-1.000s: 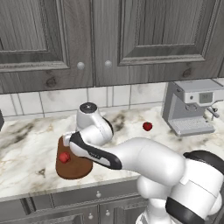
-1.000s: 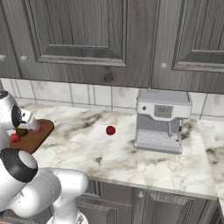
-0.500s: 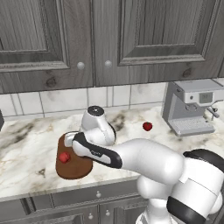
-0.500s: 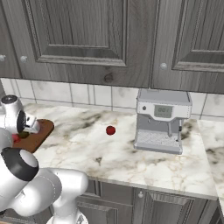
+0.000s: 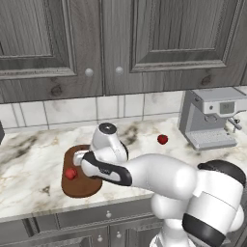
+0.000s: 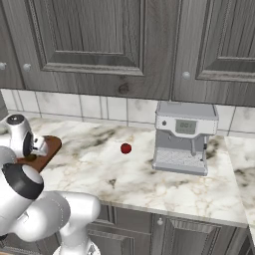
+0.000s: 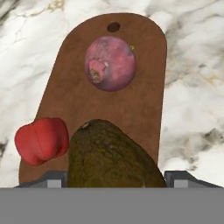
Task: Place the avocado, onion, tomato, and bell pepper on the cutting board.
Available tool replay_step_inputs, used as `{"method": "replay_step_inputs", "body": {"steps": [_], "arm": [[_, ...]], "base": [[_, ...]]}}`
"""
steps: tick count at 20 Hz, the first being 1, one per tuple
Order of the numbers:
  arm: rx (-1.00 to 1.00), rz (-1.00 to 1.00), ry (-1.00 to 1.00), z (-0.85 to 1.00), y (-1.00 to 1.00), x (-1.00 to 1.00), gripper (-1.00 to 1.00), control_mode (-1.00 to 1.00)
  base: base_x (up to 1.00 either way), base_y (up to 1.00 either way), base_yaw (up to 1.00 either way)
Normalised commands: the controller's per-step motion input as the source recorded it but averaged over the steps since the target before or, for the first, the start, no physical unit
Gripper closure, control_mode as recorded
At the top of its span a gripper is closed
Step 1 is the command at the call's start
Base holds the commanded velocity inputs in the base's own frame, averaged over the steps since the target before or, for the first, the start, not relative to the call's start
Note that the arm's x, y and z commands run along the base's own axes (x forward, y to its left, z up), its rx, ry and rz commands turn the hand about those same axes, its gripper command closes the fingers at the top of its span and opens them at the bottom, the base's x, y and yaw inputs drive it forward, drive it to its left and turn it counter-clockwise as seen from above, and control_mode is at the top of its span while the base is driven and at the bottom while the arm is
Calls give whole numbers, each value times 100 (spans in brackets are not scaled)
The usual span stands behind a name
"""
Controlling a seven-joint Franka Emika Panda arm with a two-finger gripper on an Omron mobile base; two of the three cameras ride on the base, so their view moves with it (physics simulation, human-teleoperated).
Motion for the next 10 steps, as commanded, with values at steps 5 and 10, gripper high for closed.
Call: {"method": "replay_step_inputs", "body": {"steps": [5,10], "arm": [[1,0,2,-18,-8,20,100,-100],[1,0,6,-29,0,27,100,-100]], "base": [[0,0,0],[0,0,0]]}}
